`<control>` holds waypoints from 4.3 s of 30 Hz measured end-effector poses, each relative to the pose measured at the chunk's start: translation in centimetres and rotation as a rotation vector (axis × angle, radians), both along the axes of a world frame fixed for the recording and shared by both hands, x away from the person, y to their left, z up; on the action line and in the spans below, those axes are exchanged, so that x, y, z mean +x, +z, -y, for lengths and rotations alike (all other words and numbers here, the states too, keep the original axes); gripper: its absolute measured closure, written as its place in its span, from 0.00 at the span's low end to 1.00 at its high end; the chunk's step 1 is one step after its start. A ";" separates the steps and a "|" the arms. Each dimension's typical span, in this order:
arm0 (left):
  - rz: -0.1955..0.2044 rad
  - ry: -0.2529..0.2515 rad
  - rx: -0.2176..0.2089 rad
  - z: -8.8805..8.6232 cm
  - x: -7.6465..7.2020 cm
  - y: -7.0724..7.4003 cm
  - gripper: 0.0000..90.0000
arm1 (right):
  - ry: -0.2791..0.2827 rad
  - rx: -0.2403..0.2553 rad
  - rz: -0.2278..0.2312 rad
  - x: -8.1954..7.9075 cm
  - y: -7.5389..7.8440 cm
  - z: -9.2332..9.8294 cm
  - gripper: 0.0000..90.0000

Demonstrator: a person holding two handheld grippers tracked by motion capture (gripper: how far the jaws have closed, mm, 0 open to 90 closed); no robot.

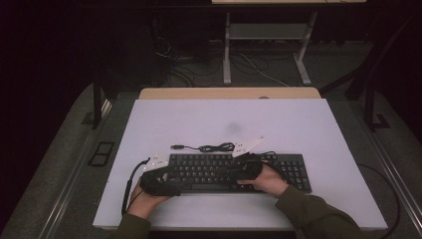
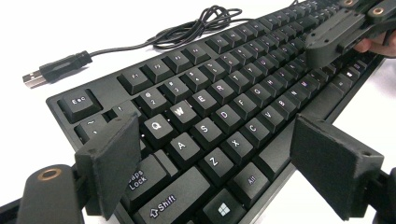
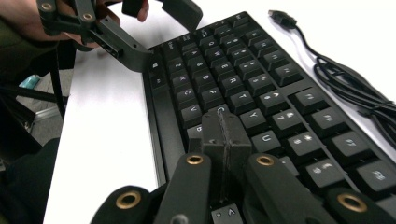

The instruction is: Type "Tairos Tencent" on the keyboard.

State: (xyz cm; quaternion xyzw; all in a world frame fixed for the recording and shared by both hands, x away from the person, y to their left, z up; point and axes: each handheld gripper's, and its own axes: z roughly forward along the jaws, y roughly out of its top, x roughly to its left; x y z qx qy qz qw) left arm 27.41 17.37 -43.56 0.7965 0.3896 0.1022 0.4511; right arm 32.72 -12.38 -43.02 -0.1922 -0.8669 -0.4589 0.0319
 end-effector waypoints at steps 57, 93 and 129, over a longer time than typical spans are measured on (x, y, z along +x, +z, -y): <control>0.026 -0.042 -0.006 0.5 0.0 0.5 0.37 | -0.023 -0.028 0.008 -0.2 -0.3 -0.1 0.75; -0.045 -0.239 0.028 3.6 2.2 0.0 0.99 | -0.283 -0.024 0.036 -0.2 -0.4 4.2 0.21; -0.036 -0.249 0.046 3.5 2.2 0.3 0.99 | -0.292 -0.019 0.042 -0.2 -0.3 4.5 0.21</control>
